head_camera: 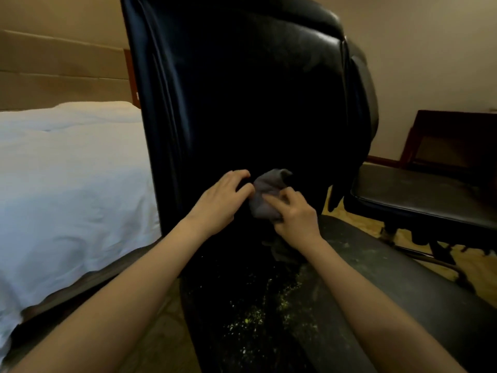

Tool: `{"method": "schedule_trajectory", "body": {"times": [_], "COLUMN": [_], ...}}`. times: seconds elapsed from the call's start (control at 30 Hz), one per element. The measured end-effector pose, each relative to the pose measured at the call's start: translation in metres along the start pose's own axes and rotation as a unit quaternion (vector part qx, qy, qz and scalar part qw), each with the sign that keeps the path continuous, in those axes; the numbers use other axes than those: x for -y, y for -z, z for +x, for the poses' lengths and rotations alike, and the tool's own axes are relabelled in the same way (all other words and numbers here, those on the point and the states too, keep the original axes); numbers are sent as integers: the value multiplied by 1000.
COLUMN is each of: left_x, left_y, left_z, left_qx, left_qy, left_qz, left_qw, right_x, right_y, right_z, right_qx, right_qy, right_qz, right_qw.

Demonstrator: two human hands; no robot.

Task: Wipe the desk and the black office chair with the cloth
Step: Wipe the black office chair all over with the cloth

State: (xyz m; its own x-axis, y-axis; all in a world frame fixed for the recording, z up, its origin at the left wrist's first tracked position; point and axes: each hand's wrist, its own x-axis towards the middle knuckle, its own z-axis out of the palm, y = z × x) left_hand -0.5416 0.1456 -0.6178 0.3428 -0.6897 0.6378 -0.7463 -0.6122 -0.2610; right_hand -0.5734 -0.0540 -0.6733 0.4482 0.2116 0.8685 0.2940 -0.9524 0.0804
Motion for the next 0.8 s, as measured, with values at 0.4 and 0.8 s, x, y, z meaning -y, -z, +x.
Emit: {"method": "schedule_trajectory", "body": {"times": [0.4, 0.8], "left_x": [-1, 15], "left_y": [-17, -44], "left_z": [-28, -122], "left_qx": [4, 24], "left_qy": [-28, 448], "left_qz": [-51, -233], "left_qw": [998, 863], "right_x": [-3, 114], "right_y": [-16, -32], "right_z": [13, 14], "right_qx": [-2, 444], "right_qy": [-154, 42], "right_qz": [79, -61], "right_qw": [985, 893]}}
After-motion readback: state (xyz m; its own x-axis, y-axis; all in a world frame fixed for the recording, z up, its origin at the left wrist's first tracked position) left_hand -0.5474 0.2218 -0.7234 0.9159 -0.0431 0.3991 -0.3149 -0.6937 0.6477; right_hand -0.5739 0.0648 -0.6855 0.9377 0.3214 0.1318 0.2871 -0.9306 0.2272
